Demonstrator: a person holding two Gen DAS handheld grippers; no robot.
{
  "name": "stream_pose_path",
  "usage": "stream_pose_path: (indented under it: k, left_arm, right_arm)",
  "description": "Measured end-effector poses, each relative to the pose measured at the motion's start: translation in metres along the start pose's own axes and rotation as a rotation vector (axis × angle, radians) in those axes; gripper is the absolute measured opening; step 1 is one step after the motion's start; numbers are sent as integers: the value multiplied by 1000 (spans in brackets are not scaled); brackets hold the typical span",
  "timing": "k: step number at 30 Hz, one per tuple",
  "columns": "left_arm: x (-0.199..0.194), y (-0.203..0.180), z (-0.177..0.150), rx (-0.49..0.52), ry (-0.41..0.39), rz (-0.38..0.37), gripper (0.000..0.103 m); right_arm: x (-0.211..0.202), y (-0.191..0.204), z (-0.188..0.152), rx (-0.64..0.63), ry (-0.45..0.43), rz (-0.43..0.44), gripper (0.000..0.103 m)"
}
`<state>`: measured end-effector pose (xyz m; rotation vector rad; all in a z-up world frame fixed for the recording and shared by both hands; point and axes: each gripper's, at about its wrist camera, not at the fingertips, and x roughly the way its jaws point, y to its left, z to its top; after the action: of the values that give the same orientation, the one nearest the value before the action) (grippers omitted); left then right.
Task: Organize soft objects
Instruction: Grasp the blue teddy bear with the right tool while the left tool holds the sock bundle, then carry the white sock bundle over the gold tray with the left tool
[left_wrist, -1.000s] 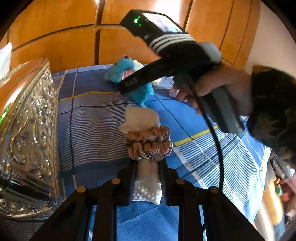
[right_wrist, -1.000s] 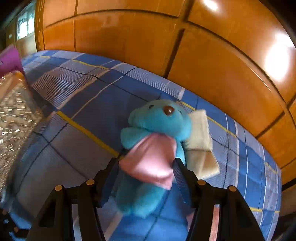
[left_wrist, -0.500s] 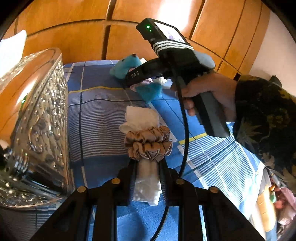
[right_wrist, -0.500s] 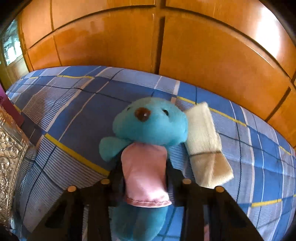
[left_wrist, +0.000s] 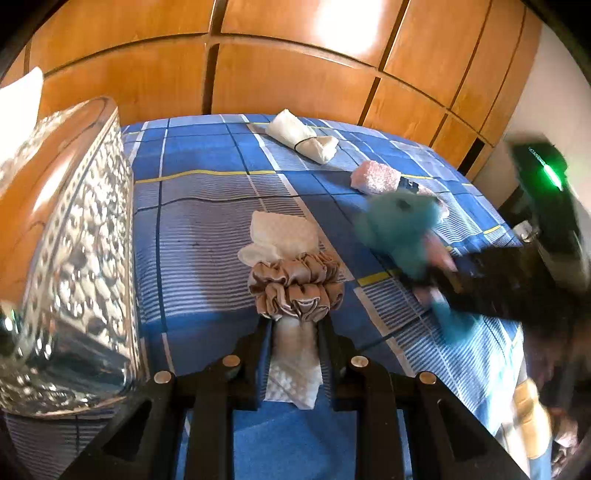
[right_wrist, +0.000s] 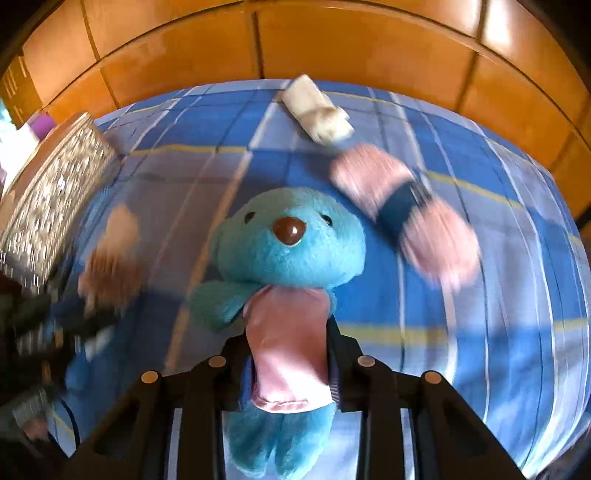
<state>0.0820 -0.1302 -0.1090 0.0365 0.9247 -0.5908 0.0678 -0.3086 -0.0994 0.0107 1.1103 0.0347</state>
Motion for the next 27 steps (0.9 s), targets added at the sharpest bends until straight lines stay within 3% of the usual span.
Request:
stream_pose_path:
  k: [7, 16, 23, 27]
  left_arm:
    - [-20, -26, 33, 80, -76, 52, 23]
    - [-34, -43, 85, 167, -125, 134, 23]
    - [-59, -2, 150, 46, -164, 184, 23]
    - [-87, 42, 180, -10, -227, 270, 23]
  right_arm:
    - [-10, 7, -35, 92, -143, -61, 32]
    - [-12, 9, -45, 129, -206, -80, 34]
    - [-11, 12, -47, 121, -232, -102, 34]
    - [-11, 13, -48, 125, -243, -104, 34]
